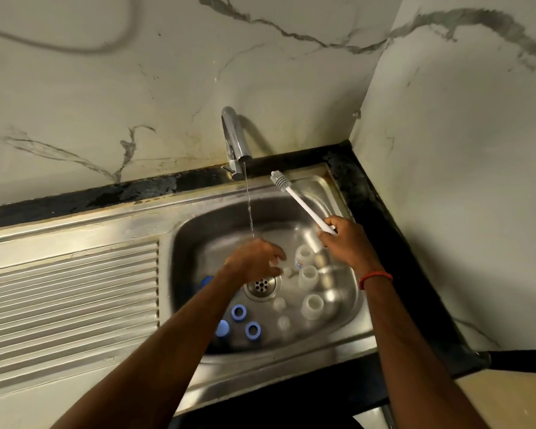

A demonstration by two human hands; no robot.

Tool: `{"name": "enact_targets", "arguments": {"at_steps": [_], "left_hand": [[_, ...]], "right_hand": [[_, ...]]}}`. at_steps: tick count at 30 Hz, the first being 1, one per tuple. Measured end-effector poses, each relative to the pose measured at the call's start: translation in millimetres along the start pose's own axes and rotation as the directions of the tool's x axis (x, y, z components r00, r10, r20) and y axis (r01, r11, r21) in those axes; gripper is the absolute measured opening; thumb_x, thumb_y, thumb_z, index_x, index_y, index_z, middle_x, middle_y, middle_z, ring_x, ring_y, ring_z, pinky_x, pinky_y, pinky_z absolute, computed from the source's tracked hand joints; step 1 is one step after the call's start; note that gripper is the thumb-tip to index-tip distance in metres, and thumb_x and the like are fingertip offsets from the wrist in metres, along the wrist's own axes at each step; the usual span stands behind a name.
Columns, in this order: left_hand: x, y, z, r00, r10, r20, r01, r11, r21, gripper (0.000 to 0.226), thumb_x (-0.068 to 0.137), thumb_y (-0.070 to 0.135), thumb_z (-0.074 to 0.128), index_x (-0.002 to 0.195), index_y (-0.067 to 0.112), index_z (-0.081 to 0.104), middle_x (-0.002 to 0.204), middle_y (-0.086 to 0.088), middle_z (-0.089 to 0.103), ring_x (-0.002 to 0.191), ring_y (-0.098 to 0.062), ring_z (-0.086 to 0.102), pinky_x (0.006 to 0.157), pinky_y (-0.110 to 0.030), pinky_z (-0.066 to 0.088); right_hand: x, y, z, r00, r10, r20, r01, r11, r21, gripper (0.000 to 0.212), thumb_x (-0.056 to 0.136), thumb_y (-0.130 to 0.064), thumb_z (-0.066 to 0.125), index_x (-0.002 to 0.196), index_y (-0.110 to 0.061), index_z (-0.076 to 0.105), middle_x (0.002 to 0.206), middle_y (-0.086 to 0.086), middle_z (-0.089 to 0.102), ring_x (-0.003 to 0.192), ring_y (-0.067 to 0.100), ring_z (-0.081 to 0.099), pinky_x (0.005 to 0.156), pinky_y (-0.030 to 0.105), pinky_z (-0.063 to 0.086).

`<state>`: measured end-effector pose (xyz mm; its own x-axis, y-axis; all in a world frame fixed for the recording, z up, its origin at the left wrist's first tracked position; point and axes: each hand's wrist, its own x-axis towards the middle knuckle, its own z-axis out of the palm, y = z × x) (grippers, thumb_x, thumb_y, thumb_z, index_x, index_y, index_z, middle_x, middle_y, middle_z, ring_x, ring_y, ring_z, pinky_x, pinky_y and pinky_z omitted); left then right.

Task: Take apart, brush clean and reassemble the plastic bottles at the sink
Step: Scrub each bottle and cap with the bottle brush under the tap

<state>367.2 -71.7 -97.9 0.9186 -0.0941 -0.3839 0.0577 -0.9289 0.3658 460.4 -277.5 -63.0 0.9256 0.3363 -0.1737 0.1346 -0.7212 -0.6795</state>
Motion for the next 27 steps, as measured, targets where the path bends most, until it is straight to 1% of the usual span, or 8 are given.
{"name": "enact_targets", "arguments": {"at_steps": [4,6,8,10,14,18,24,27], "left_hand": [[-1,26,34,0.984,0.096,0.151,-0.103,0.994,0.042,0.057,0.087,0.046,0.072,0.139,0.049,0.05,0.12,0.015,0.067,0.109,-0.01,0.063,0.079,-0.026,0.043],[-2,37,51,0.96,0.168,0.224,-0.202,0.97,0.138,0.064,0.089,0.045,0.07,0.146,0.052,0.041,0.126,0.012,0.063,0.114,-0.013,0.06,0.078,-0.028,0.041],[-1,46,60,0.95,0.196,0.243,-0.253,0.938,0.235,0.065,0.092,0.043,0.068,0.149,0.05,0.038,0.13,0.005,0.059,0.116,-0.019,0.06,0.075,-0.03,0.039],[-1,49,66,0.957,0.183,0.227,-0.243,0.931,0.274,0.061,0.094,0.041,0.066,0.149,0.047,0.04,0.131,0.003,0.057,0.116,-0.023,0.06,0.076,-0.033,0.04],[0,52,67,0.968,0.126,0.219,-0.179,0.954,0.24,0.051,0.097,0.035,0.062,0.146,0.04,0.047,0.141,0.004,0.052,0.124,-0.024,0.055,0.094,-0.038,0.046],[3,54,70,0.967,0.117,0.227,-0.174,0.953,0.249,0.048,0.099,0.032,0.059,0.144,0.041,0.048,0.145,0.004,0.05,0.128,-0.024,0.054,0.097,-0.038,0.044],[8,48,92,0.982,0.034,0.185,-0.065,0.984,0.163,0.034,0.098,0.029,0.059,0.13,0.041,0.061,0.141,0.007,0.057,0.124,-0.023,0.058,0.102,-0.043,0.046],[11,48,100,0.993,0.024,0.118,-0.038,0.993,0.115,0.024,0.097,0.031,0.063,0.119,0.039,0.067,0.132,0.007,0.063,0.118,-0.022,0.061,0.1,-0.042,0.047]], "right_hand": [[-8,5,-5,0.999,-0.014,0.051,0.015,1.0,-0.009,0.014,0.088,-0.02,0.065,0.101,-0.02,0.069,0.083,-0.001,0.068,0.072,0.013,0.064,0.063,0.026,0.049],[-11,8,-7,0.997,-0.02,0.071,0.02,1.0,-0.009,0.016,0.088,-0.02,0.065,0.105,-0.019,0.069,0.083,-0.002,0.068,0.075,0.013,0.065,0.068,0.029,0.054],[-13,7,-7,0.995,-0.031,0.092,0.032,0.999,-0.01,0.019,0.089,-0.021,0.066,0.108,-0.019,0.069,0.083,-0.005,0.067,0.076,0.011,0.065,0.072,0.031,0.056],[-13,3,-5,0.99,-0.06,0.126,0.064,0.998,-0.027,0.02,0.089,-0.023,0.066,0.109,-0.021,0.069,0.084,-0.006,0.068,0.076,0.011,0.065,0.074,0.035,0.058],[-17,-14,-1,0.968,-0.151,0.202,0.158,0.987,-0.015,0.013,0.09,-0.022,0.064,0.102,-0.021,0.07,0.078,-0.004,0.068,0.073,0.014,0.065,0.073,0.039,0.058],[-13,-29,5,0.96,-0.181,0.213,0.183,0.983,0.008,0.014,0.093,-0.023,0.062,0.104,-0.02,0.07,0.079,-0.001,0.069,0.072,0.018,0.065,0.072,0.041,0.057],[-5,-34,8,0.956,-0.195,0.218,0.195,0.981,0.023,0.014,0.093,-0.023,0.062,0.105,-0.022,0.07,0.077,-0.004,0.069,0.068,0.011,0.063,0.067,0.032,0.055],[-5,-35,7,0.96,-0.184,0.212,0.181,0.983,0.035,0.013,0.095,-0.023,0.061,0.105,-0.022,0.069,0.078,-0.004,0.069,0.063,0.005,0.062,0.06,0.021,0.05]]}}
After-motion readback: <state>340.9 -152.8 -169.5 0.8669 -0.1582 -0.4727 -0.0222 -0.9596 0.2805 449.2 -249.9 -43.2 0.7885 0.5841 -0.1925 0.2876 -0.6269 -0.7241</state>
